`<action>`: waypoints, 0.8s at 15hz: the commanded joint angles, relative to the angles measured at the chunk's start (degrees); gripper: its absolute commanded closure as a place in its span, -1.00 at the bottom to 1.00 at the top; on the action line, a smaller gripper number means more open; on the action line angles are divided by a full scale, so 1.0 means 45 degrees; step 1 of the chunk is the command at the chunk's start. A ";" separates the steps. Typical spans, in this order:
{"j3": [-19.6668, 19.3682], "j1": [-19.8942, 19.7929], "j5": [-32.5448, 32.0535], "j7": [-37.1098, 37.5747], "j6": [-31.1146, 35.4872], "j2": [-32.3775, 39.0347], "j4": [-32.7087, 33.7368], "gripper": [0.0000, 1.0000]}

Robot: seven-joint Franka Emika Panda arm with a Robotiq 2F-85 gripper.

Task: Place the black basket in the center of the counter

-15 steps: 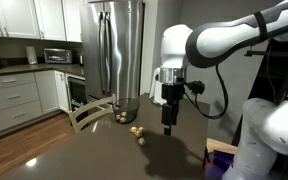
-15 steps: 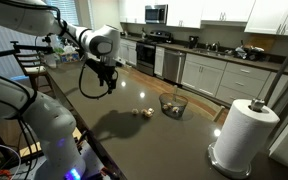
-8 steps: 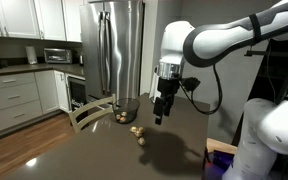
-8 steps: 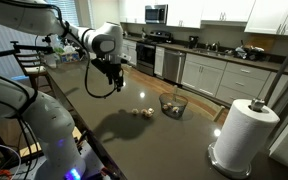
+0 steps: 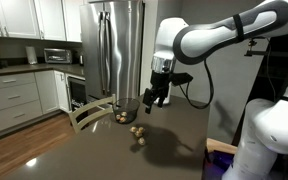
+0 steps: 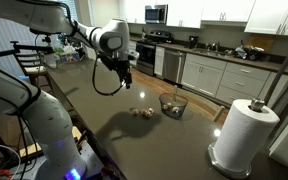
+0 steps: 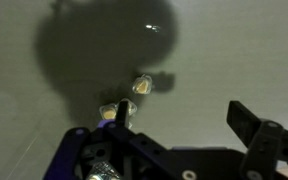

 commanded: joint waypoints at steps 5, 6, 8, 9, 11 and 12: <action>-0.0045 -0.1159 -0.0908 0.2235 0.0507 0.2271 0.2285 -1.00; -0.0094 -0.1264 -0.0966 0.2483 0.0550 0.2504 0.2508 -1.00; -0.0214 -0.1477 -0.1170 0.3028 0.0646 0.2963 0.2930 -1.00; -0.0278 -0.1590 -0.1279 0.3331 0.0683 0.3183 0.3118 -1.00; -0.0421 -0.1752 -0.1532 0.3885 0.0747 0.3555 0.3436 -1.00; -0.0507 -0.1783 -0.1647 0.4129 0.0778 0.3719 0.3570 -1.00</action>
